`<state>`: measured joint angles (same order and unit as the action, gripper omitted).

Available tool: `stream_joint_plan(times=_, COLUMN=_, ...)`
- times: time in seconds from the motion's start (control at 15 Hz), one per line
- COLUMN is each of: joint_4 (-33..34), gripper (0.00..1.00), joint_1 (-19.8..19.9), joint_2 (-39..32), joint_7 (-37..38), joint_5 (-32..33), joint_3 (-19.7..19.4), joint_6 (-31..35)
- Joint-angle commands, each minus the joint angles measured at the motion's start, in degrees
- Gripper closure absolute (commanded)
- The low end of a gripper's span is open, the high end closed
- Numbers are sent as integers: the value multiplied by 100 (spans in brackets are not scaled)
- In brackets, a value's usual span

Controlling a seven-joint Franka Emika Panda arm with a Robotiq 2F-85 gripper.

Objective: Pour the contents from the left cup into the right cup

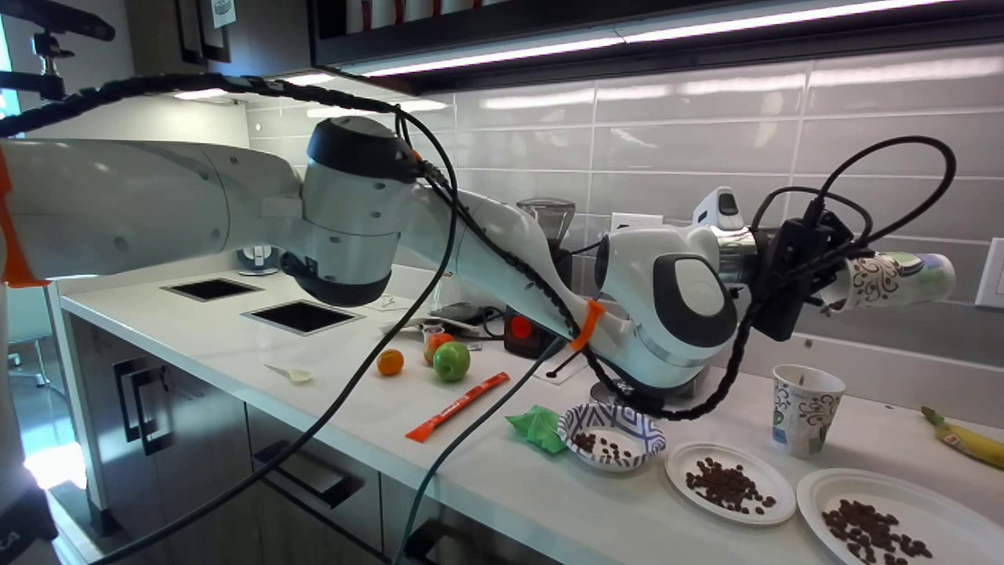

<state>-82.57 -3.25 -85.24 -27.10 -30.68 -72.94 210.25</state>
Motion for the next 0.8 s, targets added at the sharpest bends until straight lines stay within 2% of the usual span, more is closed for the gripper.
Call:
stream_joint_plan(times=0.0, joint_4=141, gripper=99, joint_1=87, joint_2=6, joint_7=-449, joint_5=-297, joint_3=80, joint_6=195)
stream_joint_plan(times=0.73, joint_4=234, gripper=99, joint_1=148, joint_2=18, joint_7=-1046, joint_5=-594, joint_3=211, joint_6=264)
